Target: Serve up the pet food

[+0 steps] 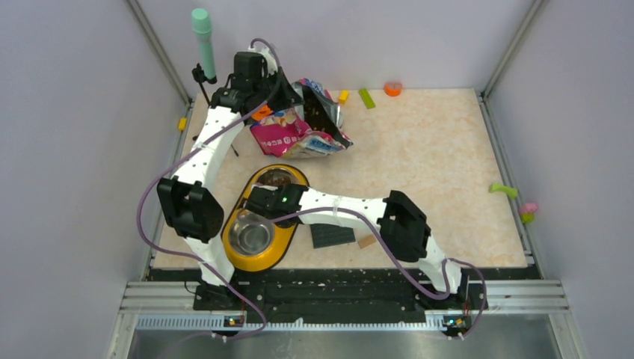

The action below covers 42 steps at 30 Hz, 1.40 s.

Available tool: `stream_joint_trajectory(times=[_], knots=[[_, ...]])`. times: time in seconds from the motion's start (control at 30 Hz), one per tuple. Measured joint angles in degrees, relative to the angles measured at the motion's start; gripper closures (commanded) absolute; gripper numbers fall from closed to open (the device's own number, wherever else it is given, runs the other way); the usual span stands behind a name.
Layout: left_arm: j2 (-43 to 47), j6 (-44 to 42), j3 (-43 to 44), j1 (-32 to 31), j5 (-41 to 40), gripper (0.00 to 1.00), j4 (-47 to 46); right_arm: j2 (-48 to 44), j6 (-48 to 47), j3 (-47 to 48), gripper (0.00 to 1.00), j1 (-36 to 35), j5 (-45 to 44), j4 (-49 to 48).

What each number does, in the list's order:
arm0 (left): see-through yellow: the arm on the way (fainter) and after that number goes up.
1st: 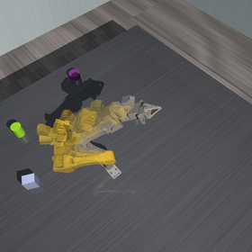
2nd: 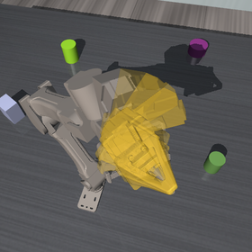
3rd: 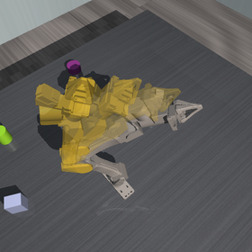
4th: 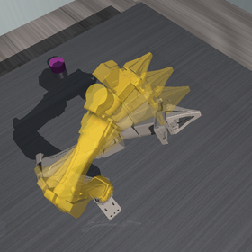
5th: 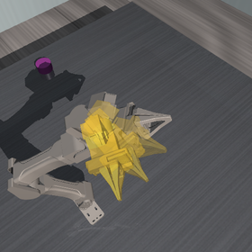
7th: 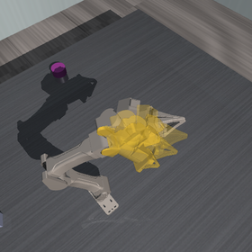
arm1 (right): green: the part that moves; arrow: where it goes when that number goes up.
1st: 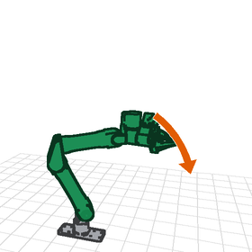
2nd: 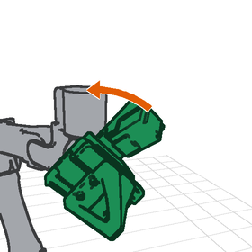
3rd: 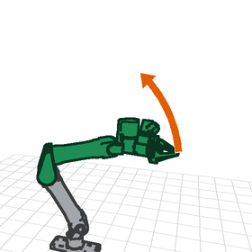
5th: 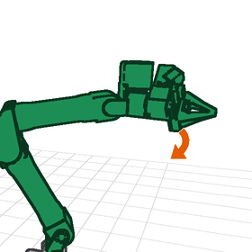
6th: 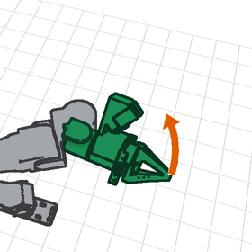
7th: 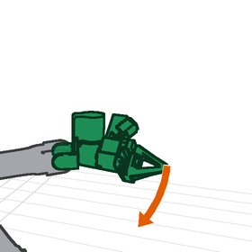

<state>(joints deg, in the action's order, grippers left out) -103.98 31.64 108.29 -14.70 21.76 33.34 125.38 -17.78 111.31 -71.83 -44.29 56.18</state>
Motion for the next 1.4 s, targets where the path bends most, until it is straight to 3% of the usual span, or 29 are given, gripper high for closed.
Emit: stream_joint_trajectory(times=[0.37, 1.4], knots=[[1.2, 0.0, -2.1, 0.0, 0.5, 1.0, -0.9, 0.6, -4.7, -5.7, 1.0, -2.3, -7.5, -6.3], [5.3, 1.5, -8.7, 0.4, 1.5, 1.0, -4.6, -1.1, -16.7, -13.4, 1.0, -3.5, -14.2, -16.4]])
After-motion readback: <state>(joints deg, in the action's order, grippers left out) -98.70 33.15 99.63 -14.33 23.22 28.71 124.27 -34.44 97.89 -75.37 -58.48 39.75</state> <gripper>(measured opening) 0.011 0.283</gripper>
